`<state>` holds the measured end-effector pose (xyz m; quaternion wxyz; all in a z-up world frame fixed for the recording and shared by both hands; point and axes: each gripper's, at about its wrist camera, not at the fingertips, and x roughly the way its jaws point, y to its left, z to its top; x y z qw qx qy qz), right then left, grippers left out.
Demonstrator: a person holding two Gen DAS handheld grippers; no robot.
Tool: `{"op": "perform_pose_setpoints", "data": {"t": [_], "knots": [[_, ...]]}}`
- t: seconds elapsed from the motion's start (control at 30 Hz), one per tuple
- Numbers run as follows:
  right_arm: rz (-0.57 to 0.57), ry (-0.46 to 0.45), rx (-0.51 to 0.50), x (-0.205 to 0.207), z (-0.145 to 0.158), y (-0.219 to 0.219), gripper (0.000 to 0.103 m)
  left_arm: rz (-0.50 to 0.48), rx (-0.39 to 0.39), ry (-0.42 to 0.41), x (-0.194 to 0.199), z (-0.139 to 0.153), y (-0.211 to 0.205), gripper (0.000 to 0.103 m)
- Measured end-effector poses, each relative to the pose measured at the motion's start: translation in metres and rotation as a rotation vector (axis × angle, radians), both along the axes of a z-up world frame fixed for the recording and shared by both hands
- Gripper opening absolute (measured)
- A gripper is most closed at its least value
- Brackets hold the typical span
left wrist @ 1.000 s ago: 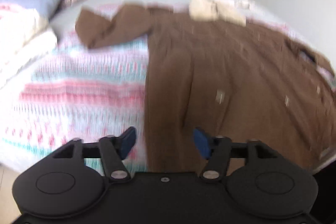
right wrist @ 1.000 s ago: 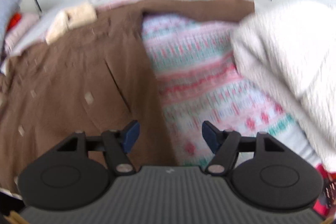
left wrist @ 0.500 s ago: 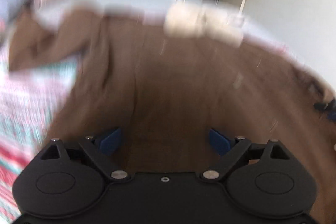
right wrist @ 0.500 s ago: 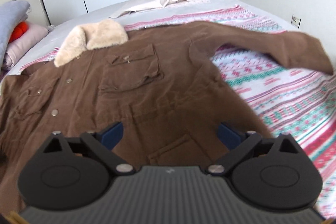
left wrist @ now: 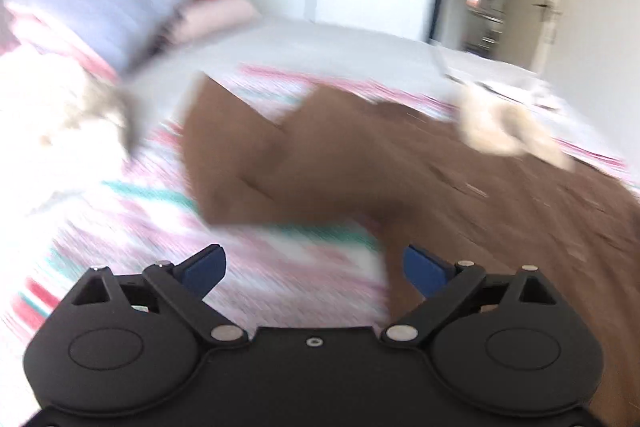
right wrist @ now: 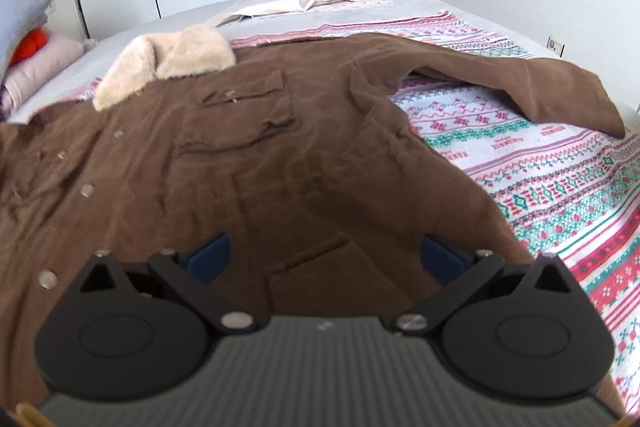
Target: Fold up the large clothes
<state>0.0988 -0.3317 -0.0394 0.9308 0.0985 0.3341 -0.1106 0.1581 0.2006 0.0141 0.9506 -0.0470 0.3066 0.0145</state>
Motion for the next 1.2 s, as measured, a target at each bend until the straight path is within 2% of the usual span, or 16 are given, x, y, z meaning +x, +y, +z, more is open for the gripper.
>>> {"op": "perform_pose_setpoints", "data": {"t": [0.1,0.17,0.3,0.43,0.5,0.57,0.6,0.63,0.67,0.83,0.9,0.97,1.07,1.1,1.13,1.2], "knots": [[-0.005,-0.011,0.071,-0.001,0.006,0.003,0.102,0.062,0.123,-0.02,0.039,-0.013,0.013,0.096],[0.003,-0.015,0.078,0.001,0.007,0.009,0.102,0.087,0.189,-0.025,0.064,-0.024,0.014,0.095],[0.035,-0.019,-0.028,0.007,0.008,0.027,0.102,0.099,0.328,-0.084,0.1,-0.046,0.011,0.093],[0.054,0.003,-0.087,0.015,0.004,0.037,0.102,0.063,0.389,-0.08,0.134,-0.066,0.01,0.088],[0.06,0.011,-0.08,0.019,0.002,0.038,0.102,0.08,0.43,-0.065,0.147,-0.074,0.012,0.077],[0.066,0.024,-0.081,0.022,-0.001,0.041,0.102,0.125,0.449,-0.036,0.155,-0.081,0.02,0.055],[0.067,0.029,-0.09,0.024,-0.002,0.043,0.102,0.138,0.434,-0.042,0.155,-0.08,0.026,0.047],[0.067,0.033,-0.102,0.025,-0.003,0.045,0.102,0.168,0.414,-0.056,0.152,-0.075,0.032,0.027],[0.07,0.035,-0.11,0.026,-0.003,0.046,0.102,0.216,0.398,-0.084,0.146,-0.067,0.039,0.014],[0.081,0.028,-0.11,0.026,-0.003,0.048,0.102,0.425,0.371,-0.3,0.098,-0.009,0.081,0.007],[0.076,0.027,-0.106,0.026,-0.003,0.048,0.102,0.513,0.407,-0.389,0.073,0.005,0.098,0.006],[0.075,0.02,-0.088,0.027,-0.002,0.049,0.102,0.574,0.435,-0.423,0.053,0.006,0.113,0.007],[0.076,0.011,-0.052,0.028,0.0,0.051,0.102,0.603,0.528,-0.347,0.052,-0.022,0.119,0.009],[0.08,0.011,-0.041,0.029,0.0,0.052,0.102,0.599,0.583,-0.266,0.06,-0.04,0.12,0.012],[0.083,0.013,-0.032,0.029,0.0,0.053,0.102,0.576,0.609,-0.146,0.076,-0.06,0.124,0.012],[0.084,0.015,-0.03,0.031,-0.001,0.056,0.102,0.545,0.558,0.068,0.094,-0.088,0.138,0.015]]}}
